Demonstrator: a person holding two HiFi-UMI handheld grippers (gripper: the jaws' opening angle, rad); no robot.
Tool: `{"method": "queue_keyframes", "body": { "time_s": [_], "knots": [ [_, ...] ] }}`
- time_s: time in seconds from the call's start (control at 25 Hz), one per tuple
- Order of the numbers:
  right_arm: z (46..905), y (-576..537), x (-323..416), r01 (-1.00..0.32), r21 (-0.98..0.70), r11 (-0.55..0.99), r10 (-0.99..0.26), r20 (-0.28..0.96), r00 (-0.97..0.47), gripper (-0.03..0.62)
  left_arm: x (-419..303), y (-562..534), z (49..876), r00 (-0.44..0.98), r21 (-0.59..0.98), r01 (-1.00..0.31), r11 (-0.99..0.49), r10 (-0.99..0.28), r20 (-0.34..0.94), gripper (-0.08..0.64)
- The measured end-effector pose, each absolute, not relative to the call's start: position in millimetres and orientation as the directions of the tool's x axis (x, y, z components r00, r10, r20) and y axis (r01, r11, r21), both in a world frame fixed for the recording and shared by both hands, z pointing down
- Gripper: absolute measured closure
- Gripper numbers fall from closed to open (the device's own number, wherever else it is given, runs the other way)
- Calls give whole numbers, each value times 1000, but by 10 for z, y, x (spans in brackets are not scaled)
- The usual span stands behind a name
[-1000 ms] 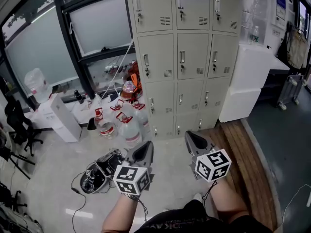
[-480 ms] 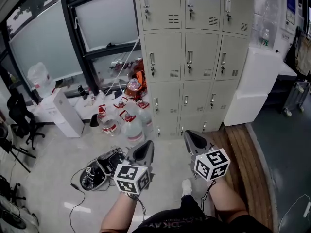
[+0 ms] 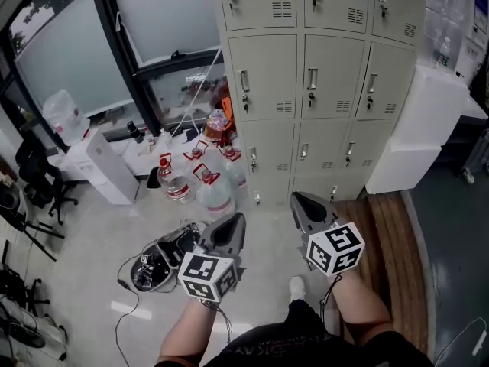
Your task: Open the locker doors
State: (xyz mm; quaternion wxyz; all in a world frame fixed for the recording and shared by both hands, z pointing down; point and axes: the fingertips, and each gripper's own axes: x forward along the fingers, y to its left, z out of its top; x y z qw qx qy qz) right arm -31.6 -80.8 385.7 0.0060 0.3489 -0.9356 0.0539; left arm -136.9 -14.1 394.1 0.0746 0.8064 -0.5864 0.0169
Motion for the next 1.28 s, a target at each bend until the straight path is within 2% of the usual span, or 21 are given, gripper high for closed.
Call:
{"method": "queue_keyframes", "body": {
  "time_s": [0.68,1.28],
  "knots": [
    [4211,-2710,-593,-572,-112,812,-564,100,-820,592,-1416,-1923,4246,235,121,-968,-219,-962,141,561],
    [4674,-3682,-771,-489,-115,865,-473,137,-870,592,-1405,-2850,4512,145,87,-987,-133,-978,147,561]
  ]
}}
